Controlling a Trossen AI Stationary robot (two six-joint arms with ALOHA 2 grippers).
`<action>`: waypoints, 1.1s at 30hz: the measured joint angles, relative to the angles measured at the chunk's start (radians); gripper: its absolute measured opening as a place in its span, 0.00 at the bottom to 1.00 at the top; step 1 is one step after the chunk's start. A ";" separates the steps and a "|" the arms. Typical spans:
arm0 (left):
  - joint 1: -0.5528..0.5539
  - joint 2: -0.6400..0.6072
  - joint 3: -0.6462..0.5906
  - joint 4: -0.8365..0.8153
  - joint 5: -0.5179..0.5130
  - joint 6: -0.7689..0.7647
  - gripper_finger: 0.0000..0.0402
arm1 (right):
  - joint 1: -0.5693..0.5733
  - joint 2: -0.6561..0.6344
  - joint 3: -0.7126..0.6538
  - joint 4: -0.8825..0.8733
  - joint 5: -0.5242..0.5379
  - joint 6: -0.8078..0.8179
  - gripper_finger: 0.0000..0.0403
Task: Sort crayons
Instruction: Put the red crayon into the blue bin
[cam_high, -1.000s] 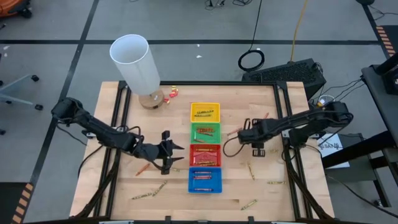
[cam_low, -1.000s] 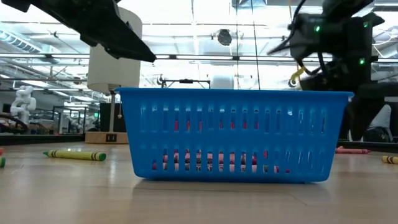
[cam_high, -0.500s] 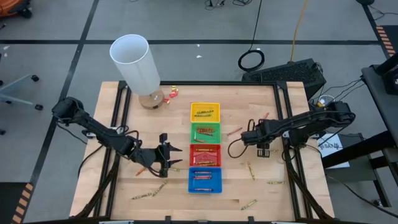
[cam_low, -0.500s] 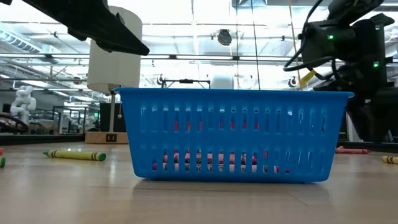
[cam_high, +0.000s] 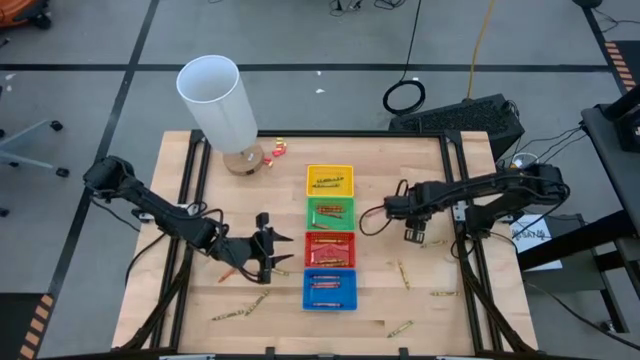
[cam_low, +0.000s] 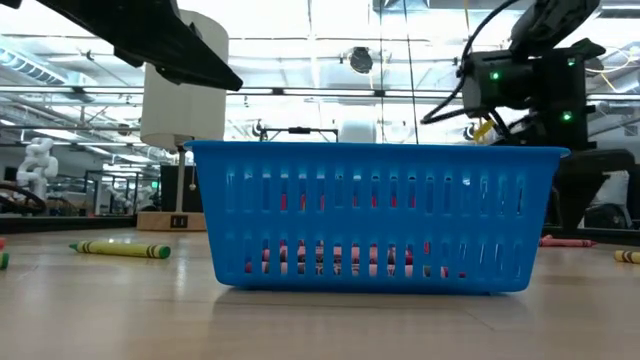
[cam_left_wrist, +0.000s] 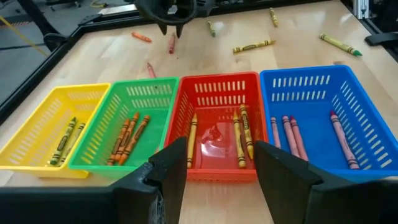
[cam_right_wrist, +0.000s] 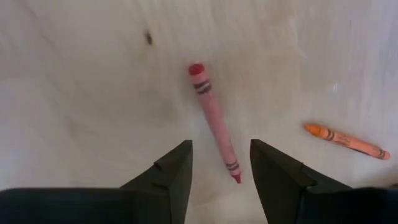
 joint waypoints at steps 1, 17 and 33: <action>0.000 0.000 0.000 0.000 0.000 0.000 0.46 | -0.004 0.004 0.000 0.018 -0.019 -0.005 0.36; 0.000 0.000 0.000 -0.005 0.000 0.034 0.46 | 0.009 0.038 -0.020 0.138 0.013 -0.037 0.36; -0.002 0.000 0.000 -0.011 0.000 0.050 0.46 | 0.009 0.112 -0.045 0.223 -0.016 -0.082 0.22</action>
